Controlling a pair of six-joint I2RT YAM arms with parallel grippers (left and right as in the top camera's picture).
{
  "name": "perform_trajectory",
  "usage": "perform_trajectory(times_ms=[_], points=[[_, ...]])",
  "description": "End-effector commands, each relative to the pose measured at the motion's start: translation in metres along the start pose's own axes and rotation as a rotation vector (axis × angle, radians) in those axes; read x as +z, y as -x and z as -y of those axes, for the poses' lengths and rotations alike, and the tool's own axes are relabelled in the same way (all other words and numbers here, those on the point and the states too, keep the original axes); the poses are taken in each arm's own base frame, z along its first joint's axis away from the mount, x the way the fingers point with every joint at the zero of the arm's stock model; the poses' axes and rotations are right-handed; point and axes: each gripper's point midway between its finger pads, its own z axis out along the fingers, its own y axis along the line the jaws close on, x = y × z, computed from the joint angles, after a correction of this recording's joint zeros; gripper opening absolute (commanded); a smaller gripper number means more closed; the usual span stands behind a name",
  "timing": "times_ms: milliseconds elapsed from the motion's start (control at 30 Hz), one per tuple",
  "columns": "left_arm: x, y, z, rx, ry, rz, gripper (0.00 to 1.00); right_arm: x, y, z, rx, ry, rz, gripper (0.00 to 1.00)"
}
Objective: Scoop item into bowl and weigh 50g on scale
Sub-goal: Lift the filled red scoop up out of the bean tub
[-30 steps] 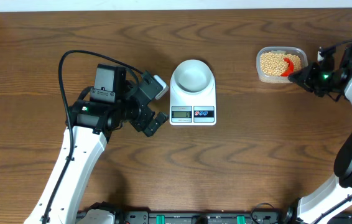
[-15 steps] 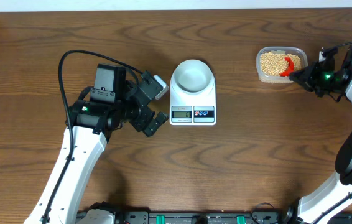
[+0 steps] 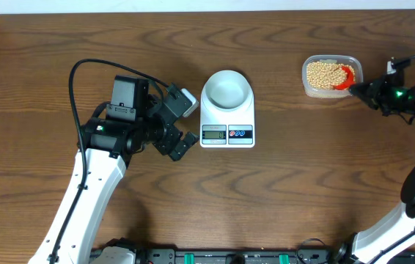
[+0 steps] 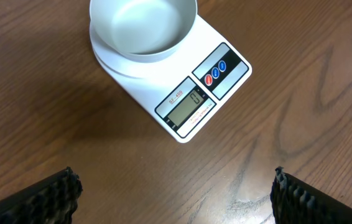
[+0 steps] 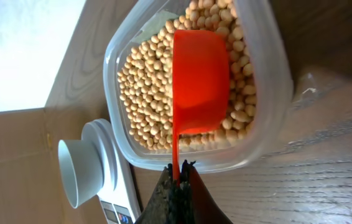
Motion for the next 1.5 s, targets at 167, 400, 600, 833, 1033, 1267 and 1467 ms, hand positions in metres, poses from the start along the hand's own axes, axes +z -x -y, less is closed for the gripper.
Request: perform_trajectory(times_ms=[167,400,600,833,1033,1267,1467], points=[[-0.003,0.007,-0.002,0.02,0.002,0.018,1.0,-0.005,0.0,-0.005,-0.028,0.112,-0.012,0.01],[-0.003,0.007,-0.002,0.02,0.002,0.018,1.0,-0.007,0.0,-0.013,-0.044,0.163,-0.015,0.01],[-0.003,0.007,-0.002,0.02,0.002,0.017,1.0,-0.009,0.001,-0.012,-0.041,0.166,-0.01,0.01],[-0.003,0.007,-0.002,0.02,0.002,0.017,1.0,-0.018,0.004,-0.013,-0.046,0.206,0.004,0.01],[-0.003,0.007,-0.002,0.02,0.002,0.018,1.0,-0.031,0.006,-0.02,-0.034,0.293,0.014,0.01],[-0.003,0.007,-0.002,0.02,0.002,0.017,1.0,-0.041,0.008,-0.025,-0.025,0.359,0.022,0.01],[-0.003,0.007,-0.002,0.02,0.002,0.018,1.0,-0.046,0.007,-0.035,-0.027,0.421,0.015,0.01]])
